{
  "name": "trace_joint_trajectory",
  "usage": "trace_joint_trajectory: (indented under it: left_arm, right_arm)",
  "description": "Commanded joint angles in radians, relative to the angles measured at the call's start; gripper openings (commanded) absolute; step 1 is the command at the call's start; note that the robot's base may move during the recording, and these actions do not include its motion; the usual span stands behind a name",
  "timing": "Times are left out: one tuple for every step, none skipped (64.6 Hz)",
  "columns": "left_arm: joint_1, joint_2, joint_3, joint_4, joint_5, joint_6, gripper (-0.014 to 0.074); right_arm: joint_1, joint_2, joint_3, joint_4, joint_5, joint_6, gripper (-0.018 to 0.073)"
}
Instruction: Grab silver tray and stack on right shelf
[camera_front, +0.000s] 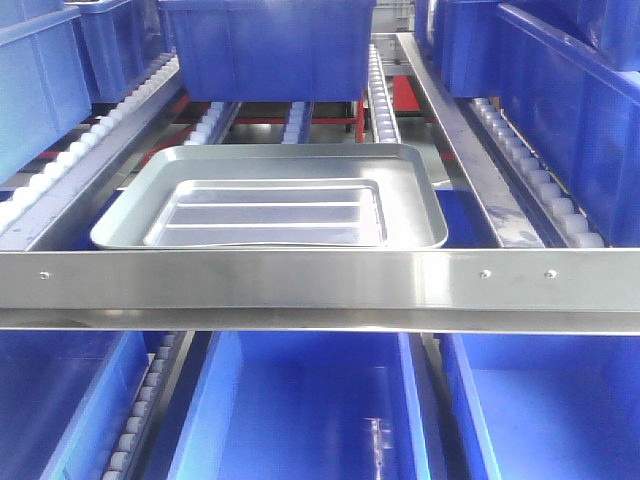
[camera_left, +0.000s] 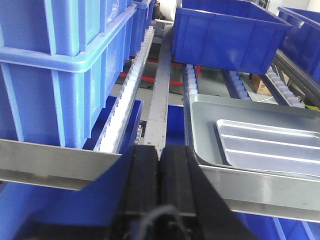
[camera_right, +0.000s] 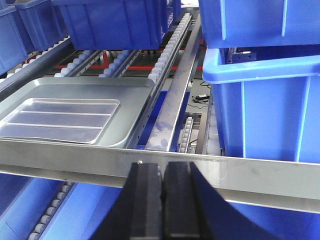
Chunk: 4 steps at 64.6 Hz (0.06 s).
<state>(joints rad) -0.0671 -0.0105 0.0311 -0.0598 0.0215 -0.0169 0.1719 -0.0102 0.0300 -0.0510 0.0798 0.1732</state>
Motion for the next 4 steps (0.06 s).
trace_joint_trajectory:
  left_arm:
    - [0.0,-0.014,0.024,-0.009,-0.086,0.002,-0.009]
    - [0.0,-0.014,0.024,-0.009,-0.086,0.002,-0.009]
    - [0.0,-0.014,0.024,-0.009,-0.086,0.002,-0.009]
    - [0.0,-0.014,0.024,-0.009,-0.086,0.002,-0.009]
  right_arm:
    - [-0.003,-0.017,0.0,-0.009,-0.085,0.001,0.0049]
    - [-0.003,-0.017,0.0,-0.009,-0.085,0.001,0.0049]
    - [-0.003,-0.017,0.0,-0.009,-0.085,0.001,0.0049]
    - [-0.003,-0.017,0.0,-0.009,-0.085,0.001,0.0049]
